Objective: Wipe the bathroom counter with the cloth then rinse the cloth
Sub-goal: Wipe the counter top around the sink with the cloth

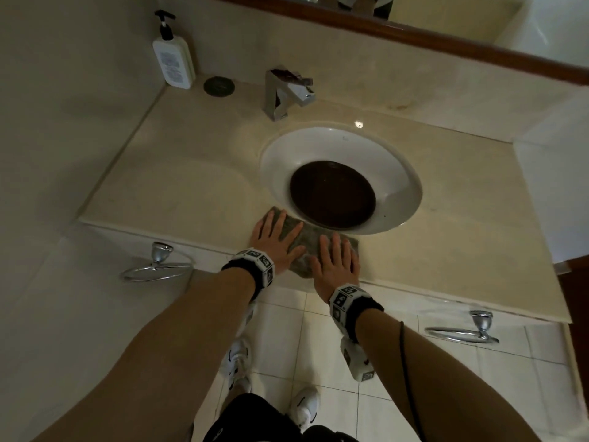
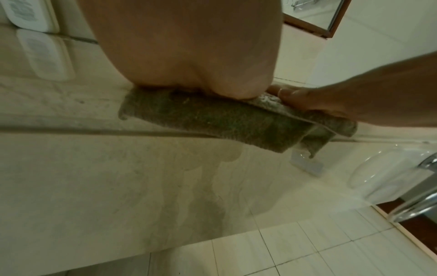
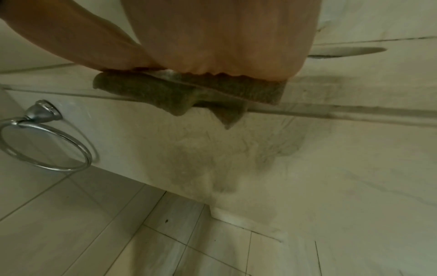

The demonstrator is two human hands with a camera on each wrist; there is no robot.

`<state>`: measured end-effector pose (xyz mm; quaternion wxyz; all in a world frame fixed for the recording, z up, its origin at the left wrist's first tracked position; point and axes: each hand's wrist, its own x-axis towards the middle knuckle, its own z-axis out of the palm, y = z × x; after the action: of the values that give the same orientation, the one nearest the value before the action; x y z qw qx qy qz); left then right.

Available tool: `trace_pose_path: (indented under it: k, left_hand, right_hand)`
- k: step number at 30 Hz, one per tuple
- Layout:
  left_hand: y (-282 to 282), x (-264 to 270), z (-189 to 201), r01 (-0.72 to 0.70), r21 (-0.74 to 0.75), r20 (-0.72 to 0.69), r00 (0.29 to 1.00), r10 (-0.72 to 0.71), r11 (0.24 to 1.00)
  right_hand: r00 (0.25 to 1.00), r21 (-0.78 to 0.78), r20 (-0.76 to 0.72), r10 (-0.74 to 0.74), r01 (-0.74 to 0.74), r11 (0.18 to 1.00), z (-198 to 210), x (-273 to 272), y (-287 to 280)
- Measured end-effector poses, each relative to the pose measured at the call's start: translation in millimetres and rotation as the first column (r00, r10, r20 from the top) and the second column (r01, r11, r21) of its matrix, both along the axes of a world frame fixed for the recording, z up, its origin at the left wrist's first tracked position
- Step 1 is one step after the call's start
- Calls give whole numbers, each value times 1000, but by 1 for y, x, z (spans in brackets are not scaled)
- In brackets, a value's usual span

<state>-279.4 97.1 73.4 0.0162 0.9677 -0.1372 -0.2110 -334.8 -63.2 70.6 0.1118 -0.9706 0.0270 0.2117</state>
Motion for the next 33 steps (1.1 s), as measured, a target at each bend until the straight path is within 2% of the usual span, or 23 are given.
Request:
trace_pose_path:
  k: [5, 17, 22, 27, 33]
  left_hand:
    - [25, 22, 2, 4, -28, 7, 1000, -4, 1000]
    - [142, 93, -1, -115, -71, -30, 993, 113, 991]
    - [179, 115, 0, -158, -26, -29, 987, 157, 987]
    - [178, 126, -5, -188, -19, -10, 982, 188, 982]
    - [150, 124, -4, -170, -35, 20, 985, 171, 985]
  right_hand:
    - [995, -39, 38, -93, 94, 995, 2, 20, 36]
    - [999, -20, 20, 31, -31, 999, -3, 104, 143]
    - [994, -28, 29, 103, -102, 994, -3, 133, 179]
    - [995, -7, 20, 102, -102, 995, 1, 139, 182]
    - [994, 3, 3, 108, -108, 994, 2, 131, 158]
